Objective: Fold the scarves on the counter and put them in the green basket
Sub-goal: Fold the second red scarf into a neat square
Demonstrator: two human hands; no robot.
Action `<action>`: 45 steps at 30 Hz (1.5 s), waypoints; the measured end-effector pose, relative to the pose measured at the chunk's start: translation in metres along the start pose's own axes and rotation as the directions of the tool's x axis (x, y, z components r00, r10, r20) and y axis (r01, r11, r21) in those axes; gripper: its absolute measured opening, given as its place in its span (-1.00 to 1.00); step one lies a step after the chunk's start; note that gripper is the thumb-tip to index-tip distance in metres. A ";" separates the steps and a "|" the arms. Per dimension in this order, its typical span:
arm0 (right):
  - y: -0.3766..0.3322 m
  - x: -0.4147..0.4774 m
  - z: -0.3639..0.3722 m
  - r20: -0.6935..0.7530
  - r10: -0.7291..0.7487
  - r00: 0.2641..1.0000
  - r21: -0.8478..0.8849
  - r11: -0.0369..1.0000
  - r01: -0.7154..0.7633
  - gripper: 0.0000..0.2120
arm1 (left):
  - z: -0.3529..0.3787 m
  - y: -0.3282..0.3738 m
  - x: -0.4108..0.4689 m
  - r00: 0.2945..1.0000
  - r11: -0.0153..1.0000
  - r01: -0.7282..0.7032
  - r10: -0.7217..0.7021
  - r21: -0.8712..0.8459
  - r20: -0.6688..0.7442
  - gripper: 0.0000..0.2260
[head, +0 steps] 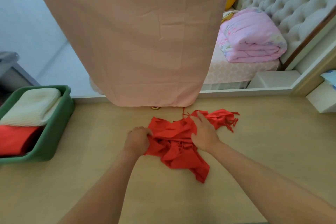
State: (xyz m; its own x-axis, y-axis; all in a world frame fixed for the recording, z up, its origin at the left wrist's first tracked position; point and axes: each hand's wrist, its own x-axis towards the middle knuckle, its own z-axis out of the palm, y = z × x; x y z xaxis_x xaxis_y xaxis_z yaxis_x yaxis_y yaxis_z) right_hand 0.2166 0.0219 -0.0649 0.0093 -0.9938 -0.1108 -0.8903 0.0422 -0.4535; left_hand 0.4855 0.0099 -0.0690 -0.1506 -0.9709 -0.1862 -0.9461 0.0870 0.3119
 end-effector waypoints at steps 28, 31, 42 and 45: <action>0.071 0.012 -0.086 -0.067 0.239 0.969 -0.620 0.751 -0.228 -0.72 | 0.011 0.130 0.037 0.971 0.823 -0.238 0.218 -0.516 -0.099 -0.89; 0.059 0.000 -0.064 0.011 0.299 0.954 -0.724 0.660 -0.198 -0.59 | 0.026 0.144 0.035 0.950 0.829 -0.264 0.313 -0.492 0.017 -0.89; 0.036 -0.001 0.002 0.047 -0.052 0.998 0.388 0.921 0.030 -0.74 | 0.058 0.076 0.001 0.995 0.990 -0.029 0.041 -0.135 0.087 -0.23; 0.035 0.009 -0.018 0.019 0.010 1.000 0.495 0.869 -0.018 -0.78 | 0.061 0.068 0.000 0.985 0.996 0.034 -0.047 0.081 0.165 -0.50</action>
State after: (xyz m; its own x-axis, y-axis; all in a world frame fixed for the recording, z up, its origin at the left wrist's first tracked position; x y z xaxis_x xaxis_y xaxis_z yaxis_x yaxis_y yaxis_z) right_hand 0.1772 0.0123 -0.0659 0.0095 -0.9912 -0.1321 -0.5481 0.1054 -0.8298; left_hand 0.4040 0.0292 -0.1048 -0.1509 -0.9238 -0.3520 -0.9708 0.0714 0.2289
